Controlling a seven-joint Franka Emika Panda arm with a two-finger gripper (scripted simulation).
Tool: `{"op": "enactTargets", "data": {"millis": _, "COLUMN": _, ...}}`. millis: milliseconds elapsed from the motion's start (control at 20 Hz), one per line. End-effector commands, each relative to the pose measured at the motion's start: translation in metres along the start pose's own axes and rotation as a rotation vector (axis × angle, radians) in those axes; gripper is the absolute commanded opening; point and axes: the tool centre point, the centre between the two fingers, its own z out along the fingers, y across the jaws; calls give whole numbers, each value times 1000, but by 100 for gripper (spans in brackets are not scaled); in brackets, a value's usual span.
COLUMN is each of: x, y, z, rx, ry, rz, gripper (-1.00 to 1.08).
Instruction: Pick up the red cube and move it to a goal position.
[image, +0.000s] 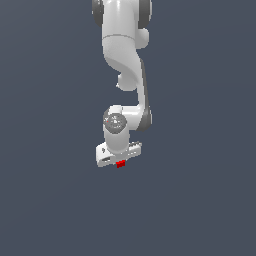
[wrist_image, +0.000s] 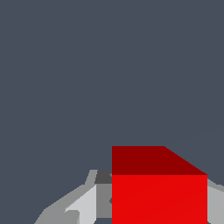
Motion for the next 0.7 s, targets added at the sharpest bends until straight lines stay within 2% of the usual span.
{"op": "enactTargets", "data": {"millis": 0, "x": 0, "y": 0, "z": -1, "rx": 0, "ry": 1, "rz": 0, "gripper": -100}}
{"op": "enactTargets", "data": {"millis": 350, "x": -7, "y": 0, "z": -18, "rx": 0, "ry": 1, "rz": 0, "gripper": -100}}
{"op": "enactTargets", "data": {"millis": 650, "x": -21, "y": -1, "z": -51, "rx": 0, "ry": 1, "rz": 0, "gripper": -100}}
